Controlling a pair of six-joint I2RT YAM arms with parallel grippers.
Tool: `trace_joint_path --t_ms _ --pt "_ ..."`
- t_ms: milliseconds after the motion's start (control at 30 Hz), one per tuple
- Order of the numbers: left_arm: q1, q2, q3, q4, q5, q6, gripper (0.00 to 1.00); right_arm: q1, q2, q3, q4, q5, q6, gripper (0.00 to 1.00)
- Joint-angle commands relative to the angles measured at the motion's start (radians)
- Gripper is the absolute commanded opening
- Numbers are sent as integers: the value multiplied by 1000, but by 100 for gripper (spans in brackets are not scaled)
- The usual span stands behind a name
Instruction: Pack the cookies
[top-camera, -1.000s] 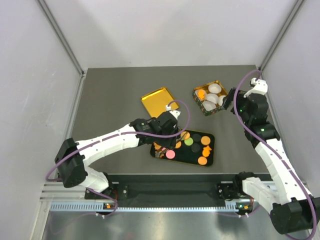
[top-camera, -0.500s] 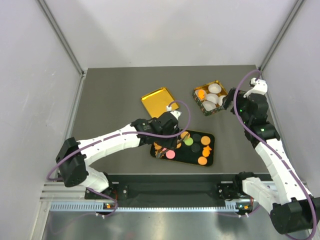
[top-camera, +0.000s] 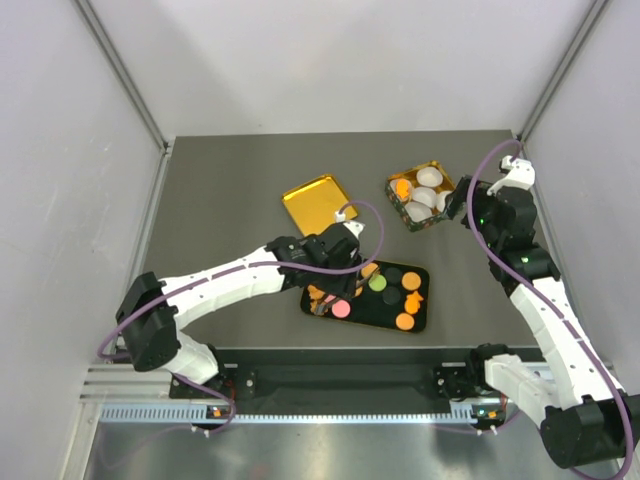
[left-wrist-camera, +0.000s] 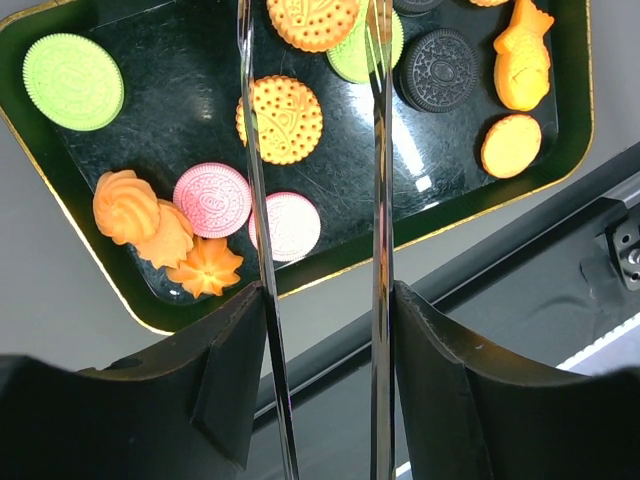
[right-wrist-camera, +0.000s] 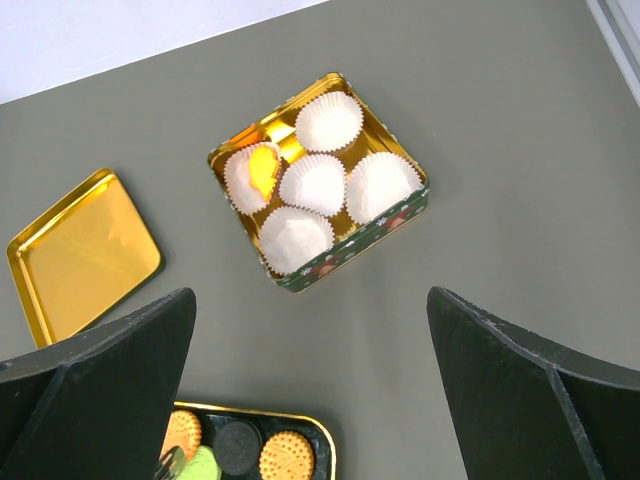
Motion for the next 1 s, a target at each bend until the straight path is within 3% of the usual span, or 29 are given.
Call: trace_joint_path --t_ms 0,967 --pt "-5 19 53 24 -10 4 56 -13 -12 12 41 -4 -3 100" --pt "-3 91 73 48 -22 16 58 -13 -14 13 38 -10 -5 100"
